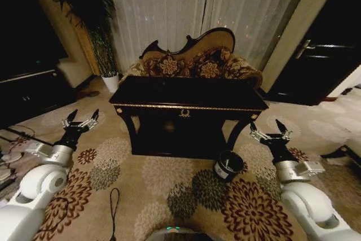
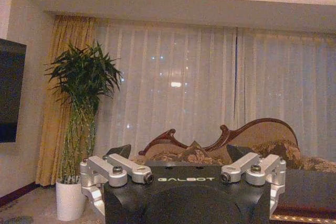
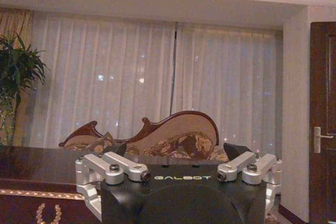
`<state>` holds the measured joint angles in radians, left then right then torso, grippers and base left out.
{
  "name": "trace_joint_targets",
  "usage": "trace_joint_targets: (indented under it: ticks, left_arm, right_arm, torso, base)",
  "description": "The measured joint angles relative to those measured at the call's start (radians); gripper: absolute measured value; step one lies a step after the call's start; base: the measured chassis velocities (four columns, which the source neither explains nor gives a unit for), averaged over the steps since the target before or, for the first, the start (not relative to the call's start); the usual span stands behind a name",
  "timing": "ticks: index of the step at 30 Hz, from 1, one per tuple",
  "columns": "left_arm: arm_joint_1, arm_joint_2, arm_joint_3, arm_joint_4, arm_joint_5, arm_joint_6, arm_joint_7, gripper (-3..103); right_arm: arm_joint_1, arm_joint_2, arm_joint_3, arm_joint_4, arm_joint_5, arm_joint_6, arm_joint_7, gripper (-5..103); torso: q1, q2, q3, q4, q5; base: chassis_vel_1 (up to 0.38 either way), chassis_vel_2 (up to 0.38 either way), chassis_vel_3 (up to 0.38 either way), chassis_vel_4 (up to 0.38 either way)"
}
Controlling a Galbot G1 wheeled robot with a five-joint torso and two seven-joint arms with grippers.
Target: Move to the front of the table and place the trash on the table into the trash bin.
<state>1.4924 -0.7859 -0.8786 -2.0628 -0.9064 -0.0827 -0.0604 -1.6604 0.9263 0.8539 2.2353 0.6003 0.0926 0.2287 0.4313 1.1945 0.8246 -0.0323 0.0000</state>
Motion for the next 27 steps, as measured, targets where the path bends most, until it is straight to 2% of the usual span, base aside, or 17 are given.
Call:
trace_joint_targets:
  ticks: [21,25,27]
  left_arm:
    - [0.0,0.0,0.0,0.0,0.0,0.0,0.0,100]
    - [0.0,0.0,0.0,0.0,0.0,0.0,0.0,100]
    - [0.0,0.0,0.0,0.0,0.0,0.0,0.0,100]
  right_arm:
    - [0.0,0.0,0.0,0.0,0.0,0.0,0.0,100]
    - [0.0,0.0,0.0,0.0,0.0,0.0,0.0,100]
    - [0.0,0.0,0.0,0.0,0.0,0.0,0.0,100]
  torso:
    - [0.0,0.0,0.0,-0.0001,0.0003]
    - [0.0,0.0,0.0,0.0002,-0.0009]
    - [0.0,0.0,0.0,-0.0002,0.0005]
  base:
    - [0.216,-0.224,-0.216,0.221]
    - [0.238,-0.254,-0.238,0.256]
    - [0.239,-0.2,-0.24,0.181]
